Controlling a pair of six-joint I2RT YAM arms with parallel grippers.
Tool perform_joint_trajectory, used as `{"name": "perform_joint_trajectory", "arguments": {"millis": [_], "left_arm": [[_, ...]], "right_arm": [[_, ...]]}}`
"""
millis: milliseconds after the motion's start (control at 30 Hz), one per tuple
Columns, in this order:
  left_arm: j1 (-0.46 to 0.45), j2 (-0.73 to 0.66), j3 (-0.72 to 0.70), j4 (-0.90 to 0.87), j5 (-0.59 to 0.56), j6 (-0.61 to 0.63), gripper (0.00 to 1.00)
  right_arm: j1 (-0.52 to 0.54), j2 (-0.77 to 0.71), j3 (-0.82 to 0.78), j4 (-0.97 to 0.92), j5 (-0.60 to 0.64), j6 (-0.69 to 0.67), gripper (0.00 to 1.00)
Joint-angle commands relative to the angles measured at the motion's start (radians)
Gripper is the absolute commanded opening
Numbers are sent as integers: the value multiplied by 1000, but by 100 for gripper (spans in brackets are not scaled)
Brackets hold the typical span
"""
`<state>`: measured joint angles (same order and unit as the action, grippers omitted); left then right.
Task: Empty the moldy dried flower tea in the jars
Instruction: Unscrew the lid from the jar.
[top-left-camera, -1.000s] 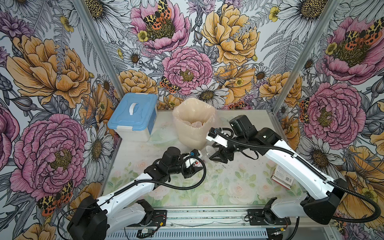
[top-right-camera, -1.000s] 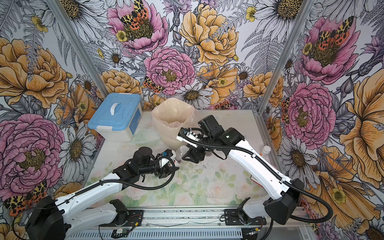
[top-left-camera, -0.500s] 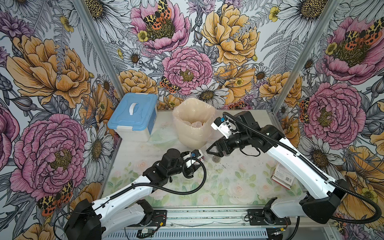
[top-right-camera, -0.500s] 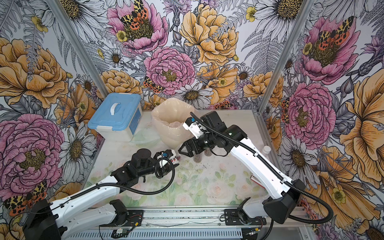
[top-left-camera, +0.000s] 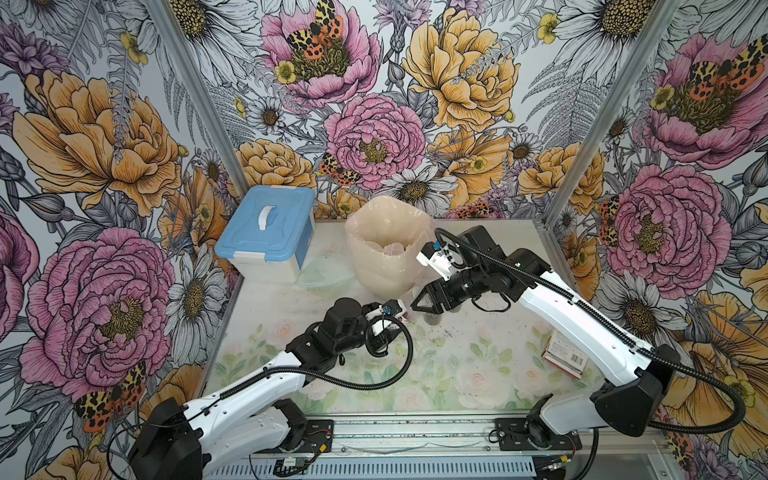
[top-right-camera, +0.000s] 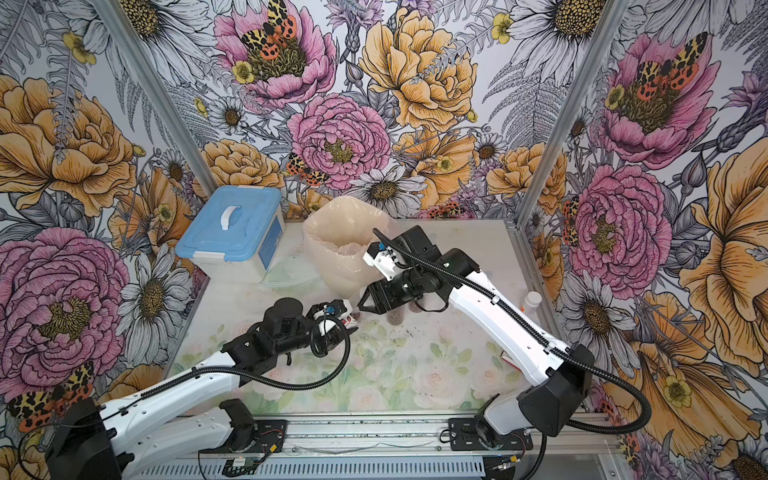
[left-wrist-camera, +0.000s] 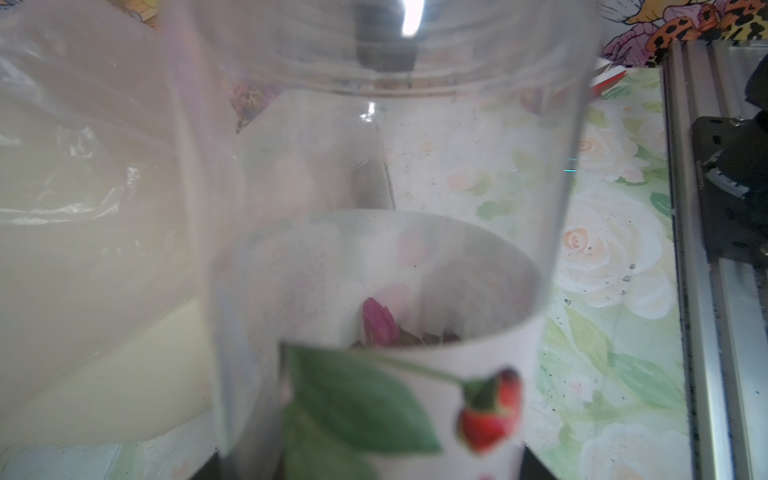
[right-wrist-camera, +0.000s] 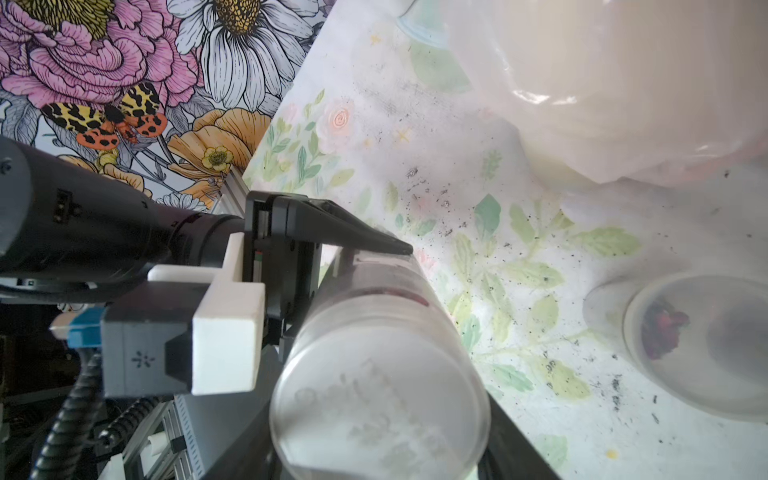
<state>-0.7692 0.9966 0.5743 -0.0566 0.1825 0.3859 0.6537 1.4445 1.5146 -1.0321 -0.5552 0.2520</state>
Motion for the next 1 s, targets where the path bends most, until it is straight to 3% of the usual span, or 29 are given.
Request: {"name": "perform_joint_trajectory", "arguments": {"millis": [0, 200, 300, 433, 467, 633, 767, 967], "left_arm": [[-8, 2, 5, 43, 27, 10, 58], [6, 23, 10, 32, 127, -8, 58], [15, 38, 21, 15, 179, -12, 59], [19, 49, 31, 2, 208, -13, 59], [19, 51, 32, 1, 217, -10, 59], [21, 64, 38, 1, 233, -12, 60], [24, 69, 39, 1, 229, -10, 60], [24, 69, 38, 6, 190, -1, 60]], "right_arm": [[13, 18, 6, 0, 1, -47, 52], [15, -19, -40, 3, 49, -292, 21], [17, -27, -65, 3, 90, -457, 14], [25, -17, -71, 1, 144, -689, 14], [27, -15, -70, 2, 157, -740, 19], [41, 2, -64, 2, 177, -918, 20], [46, 10, -65, 3, 174, -969, 20], [40, 4, -56, 3, 135, -906, 23]]}}
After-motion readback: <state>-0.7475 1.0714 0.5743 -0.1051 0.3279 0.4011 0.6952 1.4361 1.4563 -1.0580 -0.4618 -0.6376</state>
